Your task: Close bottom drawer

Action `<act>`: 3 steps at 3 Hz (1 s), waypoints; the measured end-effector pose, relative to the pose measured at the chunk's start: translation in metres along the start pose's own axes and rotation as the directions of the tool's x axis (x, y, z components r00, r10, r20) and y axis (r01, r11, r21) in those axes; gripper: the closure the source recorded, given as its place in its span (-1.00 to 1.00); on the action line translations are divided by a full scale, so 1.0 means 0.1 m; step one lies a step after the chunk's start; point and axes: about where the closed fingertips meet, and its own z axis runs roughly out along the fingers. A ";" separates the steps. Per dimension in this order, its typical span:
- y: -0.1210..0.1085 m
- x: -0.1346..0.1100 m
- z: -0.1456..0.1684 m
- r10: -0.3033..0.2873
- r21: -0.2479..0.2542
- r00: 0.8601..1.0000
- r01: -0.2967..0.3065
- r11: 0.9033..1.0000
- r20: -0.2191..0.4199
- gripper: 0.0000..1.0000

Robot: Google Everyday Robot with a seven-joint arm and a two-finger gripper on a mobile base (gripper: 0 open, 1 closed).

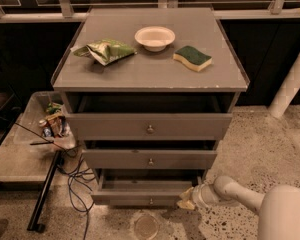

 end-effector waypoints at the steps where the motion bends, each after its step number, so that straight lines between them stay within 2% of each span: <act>1: 0.00 0.00 0.00 0.000 0.000 1.000 0.000 1.000 0.000 -0.83; 2: 0.00 0.00 0.00 0.000 0.000 1.000 0.000 1.000 0.000 -1.00; 3: 0.00 0.00 0.00 0.000 0.000 1.000 0.000 1.000 0.000 -1.00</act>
Offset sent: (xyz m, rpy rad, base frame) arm 0.0000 0.0000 0.0000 0.0000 0.0000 0.0000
